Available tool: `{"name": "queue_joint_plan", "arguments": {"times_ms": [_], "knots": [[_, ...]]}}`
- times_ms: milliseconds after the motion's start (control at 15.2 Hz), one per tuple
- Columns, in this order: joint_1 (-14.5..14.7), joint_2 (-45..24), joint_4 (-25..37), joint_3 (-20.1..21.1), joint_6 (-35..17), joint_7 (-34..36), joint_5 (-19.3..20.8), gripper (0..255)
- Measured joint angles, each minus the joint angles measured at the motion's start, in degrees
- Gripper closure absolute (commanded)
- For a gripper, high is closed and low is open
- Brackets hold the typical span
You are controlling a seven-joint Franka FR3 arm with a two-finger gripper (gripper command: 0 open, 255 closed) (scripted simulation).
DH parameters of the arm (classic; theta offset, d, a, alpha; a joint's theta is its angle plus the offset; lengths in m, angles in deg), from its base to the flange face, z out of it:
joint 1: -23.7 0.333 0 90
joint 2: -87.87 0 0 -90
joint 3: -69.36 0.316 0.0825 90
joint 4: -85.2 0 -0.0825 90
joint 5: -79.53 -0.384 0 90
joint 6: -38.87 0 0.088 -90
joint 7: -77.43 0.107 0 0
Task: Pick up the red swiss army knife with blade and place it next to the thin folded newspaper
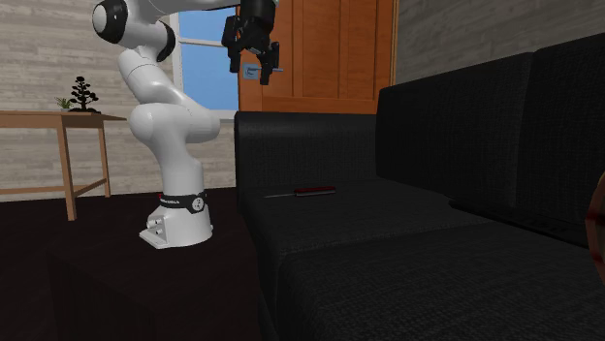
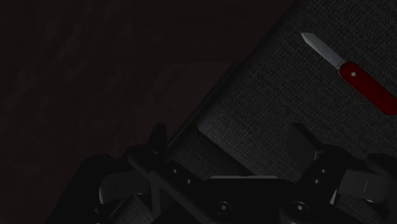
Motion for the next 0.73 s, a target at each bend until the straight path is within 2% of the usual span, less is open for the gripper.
{"name": "queue_joint_plan", "arguments": {"times_ms": [264,726], "knots": [[1.6,0.56,-3.53,0.66,-3.26,-0.84,-1.04,0],[7.3,-0.58,-13.3,3.44,-15.4,-3.49,-4.82,0]]}}
